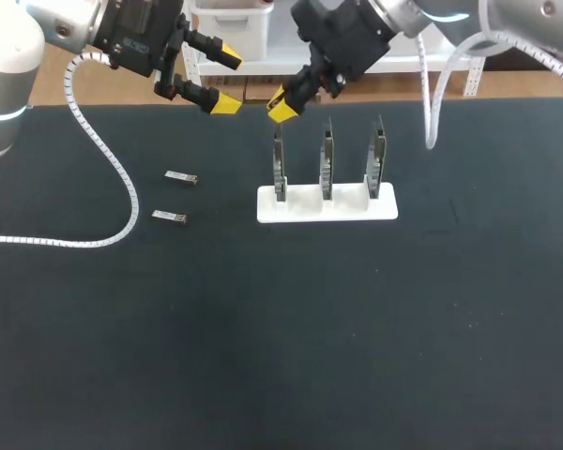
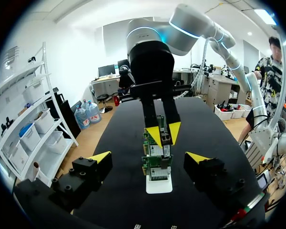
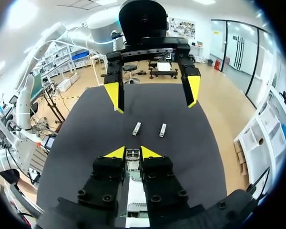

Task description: Pick up the optical module with the left hand, and insert it into the network port with the right hand.

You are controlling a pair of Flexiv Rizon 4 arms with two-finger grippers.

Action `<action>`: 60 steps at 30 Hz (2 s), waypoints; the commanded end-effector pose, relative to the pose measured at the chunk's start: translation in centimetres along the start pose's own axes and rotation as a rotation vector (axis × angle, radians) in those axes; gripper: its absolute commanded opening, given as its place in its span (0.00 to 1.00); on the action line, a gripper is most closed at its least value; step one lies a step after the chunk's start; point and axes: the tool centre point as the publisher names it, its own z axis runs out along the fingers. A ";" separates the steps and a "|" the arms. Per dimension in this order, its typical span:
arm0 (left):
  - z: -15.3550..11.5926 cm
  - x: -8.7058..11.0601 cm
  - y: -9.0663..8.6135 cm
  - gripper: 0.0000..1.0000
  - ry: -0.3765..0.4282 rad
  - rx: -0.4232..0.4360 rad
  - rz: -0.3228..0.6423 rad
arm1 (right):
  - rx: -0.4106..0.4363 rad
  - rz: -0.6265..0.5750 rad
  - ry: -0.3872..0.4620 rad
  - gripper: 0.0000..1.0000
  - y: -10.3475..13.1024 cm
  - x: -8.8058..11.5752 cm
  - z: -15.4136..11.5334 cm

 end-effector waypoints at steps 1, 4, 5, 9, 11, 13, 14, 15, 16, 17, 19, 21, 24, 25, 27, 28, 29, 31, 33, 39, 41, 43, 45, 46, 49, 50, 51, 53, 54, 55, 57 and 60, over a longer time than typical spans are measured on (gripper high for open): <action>0.0 -0.1 0.0 1.00 0.005 0.000 -0.002 | 0.002 0.001 -0.002 0.00 0.3 0.1 0.2; 0.0 -0.1 0.0 1.00 0.005 0.000 -0.002 | -0.002 0.001 0.003 0.00 0.4 0.1 0.3; 0.0 -0.1 0.0 1.00 0.005 0.000 -0.002 | -0.002 0.000 0.004 0.00 0.4 0.1 0.4; 0.0 -0.1 0.0 1.00 0.005 0.000 -0.002 | 0.005 0.001 0.017 0.00 0.5 0.1 0.3; 0.0 -0.1 0.0 1.00 0.005 0.000 -0.002 | 0.005 -0.003 0.032 0.00 0.5 0.1 0.3; 0.0 -0.1 0.0 1.00 0.005 0.000 -0.002 | 0.016 -0.027 0.027 0.00 0.6 -0.3 0.1; 0.0 -0.1 0.0 1.00 0.005 0.000 -0.002 | 0.023 -0.034 0.026 0.00 0.6 -0.6 -0.1; 0.0 -0.1 0.0 1.00 0.005 0.000 -0.002 | 0.030 -0.042 0.020 0.00 0.6 -0.7 -0.2; 0.0 -0.1 0.0 1.00 0.005 0.000 -0.002 | 0.031 -0.044 0.017 0.00 0.6 -0.9 -0.3; 0.0 -0.1 0.0 1.00 0.005 0.000 -0.002 | 0.032 -0.047 0.020 0.00 0.7 -1.0 -0.3; 0.0 -0.1 0.0 1.00 0.005 0.000 -0.002 | 0.033 -0.048 0.025 0.00 0.8 -1.0 -0.4; 0.0 -0.1 0.0 1.00 0.005 0.000 -0.002 | 0.035 -0.046 0.028 0.00 0.9 -0.9 -0.4; 0.0 -0.1 0.0 1.00 0.005 0.000 -0.002 | 0.036 -0.035 0.032 0.00 1.0 -0.7 -0.3; 0.0 -0.1 0.0 1.00 0.005 0.000 -0.002 | 0.036 -0.034 0.032 0.00 1.1 -0.7 -0.3; 0.0 -0.1 0.0 1.00 0.005 0.000 -0.002 | 0.036 -0.031 0.033 0.00 1.1 -0.6 -0.3; 0.0 -0.1 0.0 1.00 0.005 0.000 -0.002 | 0.036 -0.030 0.032 0.00 1.1 -0.6 -0.2; 0.0 -0.1 0.0 1.00 0.005 0.000 -0.002 | 0.036 -0.028 0.032 0.00 1.1 -0.5 -0.2; 0.0 -0.1 0.0 1.00 0.005 0.000 -0.002 | 0.035 -0.025 0.031 0.00 1.2 -0.4 -0.1; 0.0 -0.1 0.0 1.00 0.005 0.000 -0.002 | 0.034 -0.022 0.030 0.00 1.2 -0.4 0.0; 0.0 -0.1 0.0 1.00 0.005 0.000 -0.002 | 0.035 -0.018 0.029 0.00 1.0 -0.2 -0.1; 0.0 -0.1 0.0 1.00 0.005 0.000 -0.002 | 0.037 -0.019 0.029 0.00 0.9 -0.2 -0.2; 0.0 -0.1 0.0 1.00 0.005 0.000 -0.002 | 0.038 -0.023 0.031 0.00 0.8 -0.3 -0.3; 0.0 -0.1 0.0 1.00 0.005 0.000 -0.002 | 0.038 -0.025 0.031 0.00 0.8 -0.4 -0.3; 0.0 -0.1 0.0 1.00 0.005 0.000 -0.002 | 0.037 -0.026 0.032 0.00 0.7 -0.4 -0.3; 0.0 -0.1 0.0 1.00 0.005 0.000 -0.002 | 0.033 -0.024 0.033 0.00 0.6 -0.3 -0.2; 0.0 -0.1 0.0 1.00 0.005 0.000 -0.002 | 0.032 -0.023 0.033 0.00 0.6 -0.3 -0.2; 0.0 -0.1 0.0 1.00 0.005 0.000 -0.002 | 0.030 -0.022 0.032 0.00 0.6 -0.2 -0.1; 0.0 -0.1 0.0 1.00 0.005 0.000 -0.002 | 0.027 -0.021 0.031 0.00 0.5 -0.1 -0.1; 0.0 -0.1 0.0 1.00 0.005 0.000 -0.002 | 0.023 -0.019 0.031 0.00 0.4 0.0 0.0; 0.0 -0.1 0.0 1.00 0.005 0.000 -0.002 | 0.023 -0.018 0.032 0.00 0.4 0.0 0.0; 0.0 -0.1 0.0 1.00 0.005 0.000 -0.002 | 0.020 -0.019 0.031 0.00 0.3 0.1 0.0; 0.0 -0.1 0.0 1.00 0.005 0.000 -0.002 | 0.020 -0.023 0.033 0.00 0.2 -0.1 -0.1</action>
